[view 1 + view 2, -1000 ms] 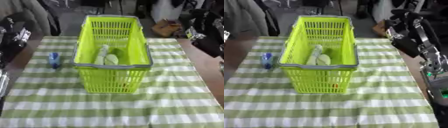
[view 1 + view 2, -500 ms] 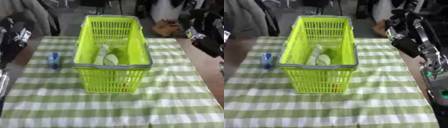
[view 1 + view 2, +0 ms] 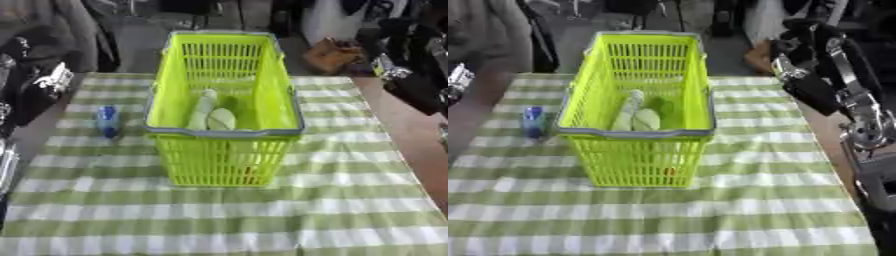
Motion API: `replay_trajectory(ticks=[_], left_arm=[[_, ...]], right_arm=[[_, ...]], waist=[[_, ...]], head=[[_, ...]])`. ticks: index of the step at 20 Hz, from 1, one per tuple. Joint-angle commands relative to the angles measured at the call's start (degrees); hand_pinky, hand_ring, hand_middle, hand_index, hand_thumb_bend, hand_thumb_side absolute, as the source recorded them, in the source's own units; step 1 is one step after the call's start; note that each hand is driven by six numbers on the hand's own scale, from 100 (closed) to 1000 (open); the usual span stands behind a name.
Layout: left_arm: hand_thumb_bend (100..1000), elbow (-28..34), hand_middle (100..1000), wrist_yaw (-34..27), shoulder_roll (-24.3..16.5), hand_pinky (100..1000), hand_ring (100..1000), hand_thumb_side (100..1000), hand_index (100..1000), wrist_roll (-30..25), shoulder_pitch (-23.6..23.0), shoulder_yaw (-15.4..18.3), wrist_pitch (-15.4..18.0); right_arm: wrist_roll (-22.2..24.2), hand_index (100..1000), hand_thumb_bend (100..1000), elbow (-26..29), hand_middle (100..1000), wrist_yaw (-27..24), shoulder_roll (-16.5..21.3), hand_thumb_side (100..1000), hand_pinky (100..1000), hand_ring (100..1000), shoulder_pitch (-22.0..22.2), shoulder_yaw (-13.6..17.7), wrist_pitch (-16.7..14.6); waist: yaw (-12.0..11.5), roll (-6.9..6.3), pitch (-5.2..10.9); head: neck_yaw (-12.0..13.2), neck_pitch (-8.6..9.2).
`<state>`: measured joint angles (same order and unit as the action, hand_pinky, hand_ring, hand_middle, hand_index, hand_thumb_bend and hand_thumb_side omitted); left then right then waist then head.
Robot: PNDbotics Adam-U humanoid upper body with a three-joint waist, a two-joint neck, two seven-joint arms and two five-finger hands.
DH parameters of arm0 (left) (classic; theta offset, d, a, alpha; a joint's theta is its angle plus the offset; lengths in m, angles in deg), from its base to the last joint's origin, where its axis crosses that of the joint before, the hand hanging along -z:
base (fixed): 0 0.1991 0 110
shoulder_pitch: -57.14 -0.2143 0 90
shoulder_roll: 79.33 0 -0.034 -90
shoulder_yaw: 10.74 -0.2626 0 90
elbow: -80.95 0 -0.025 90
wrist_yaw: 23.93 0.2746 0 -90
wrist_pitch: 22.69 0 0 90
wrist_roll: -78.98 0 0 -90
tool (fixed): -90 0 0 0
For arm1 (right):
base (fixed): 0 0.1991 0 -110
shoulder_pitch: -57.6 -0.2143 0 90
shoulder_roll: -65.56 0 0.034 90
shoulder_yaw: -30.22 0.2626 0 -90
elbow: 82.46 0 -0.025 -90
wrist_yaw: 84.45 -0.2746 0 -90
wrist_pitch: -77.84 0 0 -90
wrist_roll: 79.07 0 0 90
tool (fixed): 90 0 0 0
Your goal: Pick up objects on the table and place them in the box.
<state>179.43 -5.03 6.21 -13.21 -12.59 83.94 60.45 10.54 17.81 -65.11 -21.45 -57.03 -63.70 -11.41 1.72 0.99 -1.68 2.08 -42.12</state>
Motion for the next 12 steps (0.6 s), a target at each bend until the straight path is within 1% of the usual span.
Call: replay_trajectory(ticks=[1, 2, 3, 4, 5, 8, 9, 10, 11, 12], left_arm=[[566, -4.4, 759, 5.1, -3.7, 581, 941, 557, 888, -2.6, 3.5, -0.6, -2.3], [571, -6.2, 761, 6.4, -4.1, 584, 939, 563, 889, -3.6, 4.4, -0.9, -2.7], [572, -9.5, 766, 8.3, -5.0, 578, 937, 592, 894, -5.1, 5.9, -1.4, -3.9], [580, -12.8, 767, 10.3, -5.4, 579, 935, 594, 894, -6.5, 7.6, -1.7, -4.6], [601, -16.0, 771, 12.4, -5.9, 576, 934, 620, 894, -7.9, 9.0, -2.1, -5.3], [625, -24.8, 779, 18.7, -6.6, 561, 925, 635, 894, -11.4, 13.2, -2.7, -6.5], [661, -27.3, 783, 20.8, -6.7, 548, 914, 638, 890, -11.8, 14.5, -2.7, -7.0], [661, -29.6, 783, 22.9, -6.6, 548, 914, 638, 890, -11.8, 15.7, -2.8, -7.5], [697, -31.9, 788, 24.8, -6.4, 534, 904, 648, 886, -11.6, 16.8, -2.8, -8.2], [697, -34.0, 788, 26.7, -6.1, 534, 904, 648, 886, -11.2, 17.9, -2.9, -8.9]], right_arm=[[0.1, 862, 273, 0.6, 711, 0.0, 1.4, 595, 612, 569, -0.7, 0.3, 0.0], [0.1, 862, 273, 0.6, 711, 0.0, 1.4, 595, 612, 569, -0.7, 0.3, 0.0], [0.2, 862, 273, 0.6, 711, 0.0, 1.3, 595, 612, 569, -0.7, 0.2, 0.0], [0.3, 862, 274, 0.6, 711, 0.0, 1.3, 594, 612, 569, -0.7, 0.2, 0.0], [0.3, 862, 273, 0.5, 711, -0.1, 1.3, 594, 612, 569, -0.6, 0.1, 0.0], [0.4, 862, 274, 0.5, 710, -0.1, 1.3, 594, 612, 569, -0.5, 0.0, 0.0], [0.5, 862, 274, 0.4, 710, -0.1, 1.3, 594, 612, 569, -0.5, 0.0, 0.0], [0.5, 862, 274, 0.4, 710, -0.2, 1.3, 594, 612, 569, -0.4, -0.1, 0.0], [0.5, 862, 273, 0.4, 710, -0.2, 1.3, 594, 612, 569, -0.4, -0.1, -0.1], [0.6, 862, 273, 0.4, 710, -0.2, 1.2, 594, 612, 569, -0.5, -0.2, -0.1]], waist=[[0.2, -0.14, 0.78], [0.3, -0.14, 0.80], [0.4, -0.16, 0.85], [0.5, -0.16, 0.88], [0.6, -0.19, 0.91], [0.9, -0.23, 0.97], [0.9, -0.27, 0.99], [1.0, -0.29, 1.00], [1.1, -0.32, 1.02], [1.1, -0.33, 1.03]], head=[[0.3, 0.30], [0.3, 0.30], [0.4, 0.32], [0.5, 0.32], [0.5, 0.29], [0.5, 0.08], [0.6, -0.03], [0.7, -0.10], [0.7, -0.15], [0.7, -0.17]])
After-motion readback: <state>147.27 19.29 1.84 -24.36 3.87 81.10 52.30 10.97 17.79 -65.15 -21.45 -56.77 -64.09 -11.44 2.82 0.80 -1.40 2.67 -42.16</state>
